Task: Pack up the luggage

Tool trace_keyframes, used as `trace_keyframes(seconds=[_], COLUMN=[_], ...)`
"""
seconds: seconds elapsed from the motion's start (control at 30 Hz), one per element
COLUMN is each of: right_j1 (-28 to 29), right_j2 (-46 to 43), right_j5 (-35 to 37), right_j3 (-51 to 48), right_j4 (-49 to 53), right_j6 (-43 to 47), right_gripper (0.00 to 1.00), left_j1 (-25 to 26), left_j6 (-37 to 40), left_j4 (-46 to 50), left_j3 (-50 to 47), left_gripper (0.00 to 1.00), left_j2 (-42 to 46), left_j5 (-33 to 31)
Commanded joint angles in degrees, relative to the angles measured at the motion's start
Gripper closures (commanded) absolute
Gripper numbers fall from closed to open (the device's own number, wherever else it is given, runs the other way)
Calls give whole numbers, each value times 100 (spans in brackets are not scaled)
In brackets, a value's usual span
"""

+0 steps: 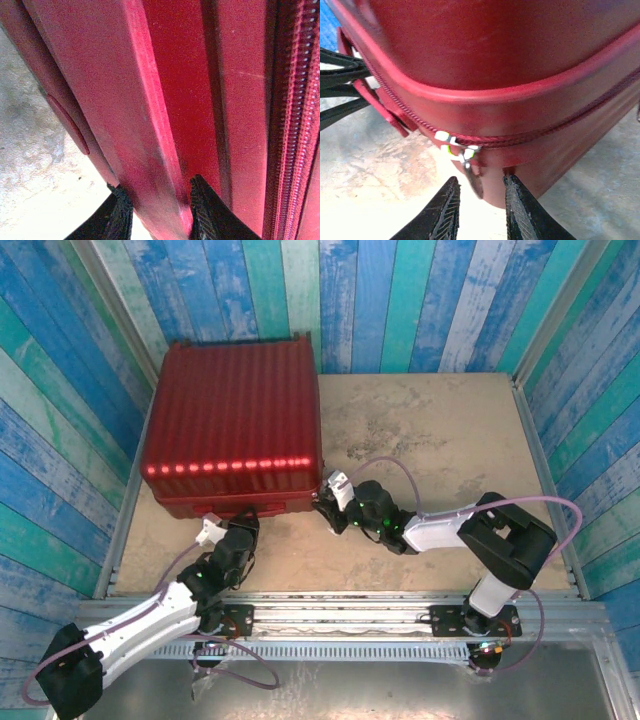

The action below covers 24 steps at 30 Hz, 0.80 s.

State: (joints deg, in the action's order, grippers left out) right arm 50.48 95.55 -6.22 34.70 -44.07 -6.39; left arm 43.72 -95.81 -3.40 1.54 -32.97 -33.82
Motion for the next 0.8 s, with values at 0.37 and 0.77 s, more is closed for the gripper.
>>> trace_keyframes(seconds=[0.37,0.77], right_j1=[-26,23], right_j2=[160,16], right_j5=[182,-276], right_j3=[357,339], right_j4=[-1130,-1048], right_j6=[58,499], right_gripper=[70,99], left_j1=[131,134], left_j6=[1073,1417], left_j4=[1306,1333], left_j3=[-720,-584], left_gripper=[100,100], left_j2=[-60,-77], left_j5=[174,148])
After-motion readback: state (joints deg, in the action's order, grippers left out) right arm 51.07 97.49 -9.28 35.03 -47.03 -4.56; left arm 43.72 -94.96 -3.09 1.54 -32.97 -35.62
